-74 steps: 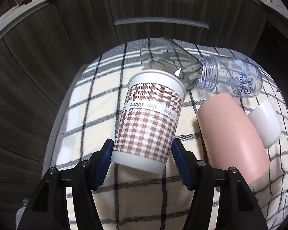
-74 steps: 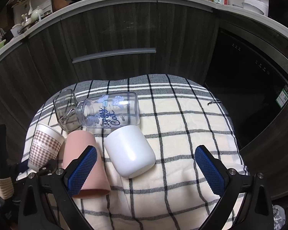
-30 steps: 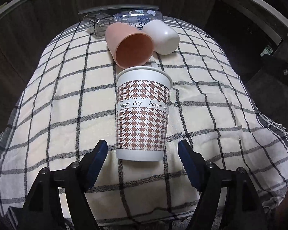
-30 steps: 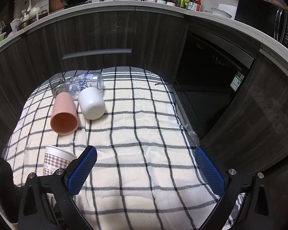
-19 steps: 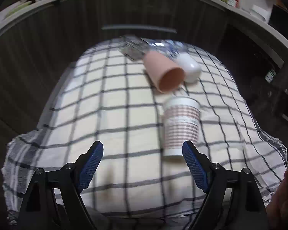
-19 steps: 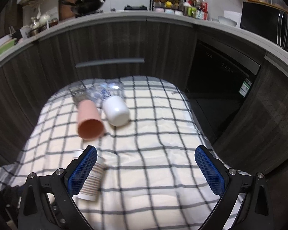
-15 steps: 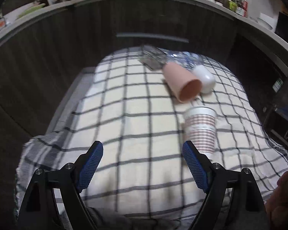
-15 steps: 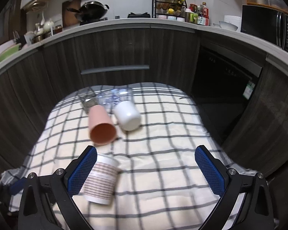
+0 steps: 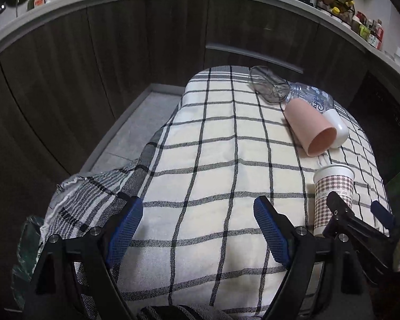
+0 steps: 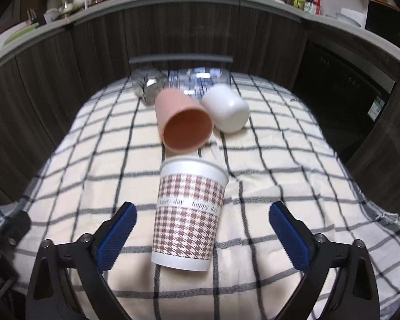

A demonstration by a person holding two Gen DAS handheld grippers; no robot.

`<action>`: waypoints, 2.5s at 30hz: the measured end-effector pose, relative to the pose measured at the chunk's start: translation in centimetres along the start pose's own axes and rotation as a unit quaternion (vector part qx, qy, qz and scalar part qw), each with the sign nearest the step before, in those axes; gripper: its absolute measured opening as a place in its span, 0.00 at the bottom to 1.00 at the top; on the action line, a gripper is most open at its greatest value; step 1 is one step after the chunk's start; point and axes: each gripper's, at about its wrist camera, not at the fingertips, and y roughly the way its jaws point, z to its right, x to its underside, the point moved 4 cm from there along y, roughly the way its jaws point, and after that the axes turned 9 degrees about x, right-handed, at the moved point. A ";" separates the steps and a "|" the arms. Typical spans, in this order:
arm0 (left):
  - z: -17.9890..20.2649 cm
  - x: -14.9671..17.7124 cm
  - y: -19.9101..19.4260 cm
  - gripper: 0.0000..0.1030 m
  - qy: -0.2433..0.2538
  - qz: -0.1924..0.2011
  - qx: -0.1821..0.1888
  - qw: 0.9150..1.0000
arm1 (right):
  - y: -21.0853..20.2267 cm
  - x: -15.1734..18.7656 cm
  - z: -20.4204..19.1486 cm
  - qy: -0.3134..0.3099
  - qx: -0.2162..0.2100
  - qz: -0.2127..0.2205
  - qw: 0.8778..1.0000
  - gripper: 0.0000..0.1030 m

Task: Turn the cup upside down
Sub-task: 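Close the right gripper on the paper cup while the left gripper releases it, then rotate the paper cup opening-down with the right gripper and lower it onto the cloth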

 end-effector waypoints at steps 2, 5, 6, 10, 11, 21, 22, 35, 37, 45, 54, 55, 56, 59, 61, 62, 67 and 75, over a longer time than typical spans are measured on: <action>0.1 0.0 0.3 0.83 0.002 -0.002 0.002 1.000 | 0.9 0.3 -0.2 0.002 0.002 -0.011 1.000 0.89; 0.5 0.0 0.1 0.83 0.011 0.004 0.002 1.000 | 1.7 0.7 -0.3 0.001 -0.003 -0.024 1.000 0.85; 0.7 0.0 0.0 0.83 0.016 0.006 0.001 1.000 | 2.0 0.8 -0.3 -0.001 -0.004 -0.029 1.000 0.83; 0.9 -0.2 -0.1 0.87 0.023 0.013 0.002 1.000 | 2.7 1.2 -0.7 -0.006 -0.027 -0.045 0.999 0.58; 1.0 -0.2 -0.1 0.87 0.023 0.014 0.003 1.000 | 2.6 1.1 -0.5 -0.003 -0.033 -0.043 0.998 0.58; 2.4 -0.6 -1.0 0.88 0.032 0.013 0.040 0.999 | -0.3 -1.0 0.2 -0.054 -0.069 -0.088 0.992 0.58; 2.6 -0.7 -1.0 0.90 0.030 0.012 0.042 0.999 | -0.5 -1.2 0.3 -0.060 -0.072 -0.100 0.991 0.58; 4.7 -2.7 -2.6 0.95 0.017 0.003 0.065 0.998 | 1.4 -1.4 1.4 -0.114 -0.111 -0.389 0.907 0.58; 4.9 -3.1 -2.4 0.95 0.013 0.001 0.068 0.998 | 2.1 -1.0 1.1 -0.119 -0.108 -0.427 0.890 0.58; 4.3 -4.4 -0.7 0.95 -0.011 -0.009 0.058 0.998 | 5.0 -1.4 -0.8 -0.174 -0.082 -0.487 0.852 0.59; 3.7 -4.6 -0.1 0.95 -0.017 -0.012 0.052 0.998 | 5.5 -2.0 -1.0 -0.184 -0.075 -0.473 0.858 0.59; 3.8 -4.6 -0.1 0.95 -0.016 -0.012 0.052 0.998 | 5.5 -1.8 -1.3 -0.183 -0.075 -0.471 0.860 0.59; 3.9 -4.6 -0.2 0.95 -0.014 -0.012 0.053 0.998 | 5.2 -1.7 -1.2 -0.182 -0.075 -0.466 0.862 0.60; 4.1 -4.5 -0.8 0.95 -0.006 -0.006 0.047 0.999 | 4.7 -1.8 -0.9 -0.178 -0.078 -0.448 0.873 0.68; 4.2 -4.5 -1.3 0.95 -0.003 0.000 0.043 0.999 | 3.9 -2.6 -0.4 -0.174 -0.083 -0.432 0.881 0.72; 4.3 -4.4 -1.6 0.95 -0.002 0.002 0.040 0.999 | 3.3 -2.7 -0.2 -0.169 -0.090 -0.423 0.886 0.72; 4.9 -4.2 -3.5 0.95 0.007 0.018 0.029 0.999 | 0.7 -3.0 1.8 -0.142 -0.116 -0.380 0.906 0.72; 6.6 -3.5 -6.0 0.95 0.035 0.039 0.018 0.998 | -3.2 -4.4 6.1 -0.069 -0.135 -0.255 0.955 0.72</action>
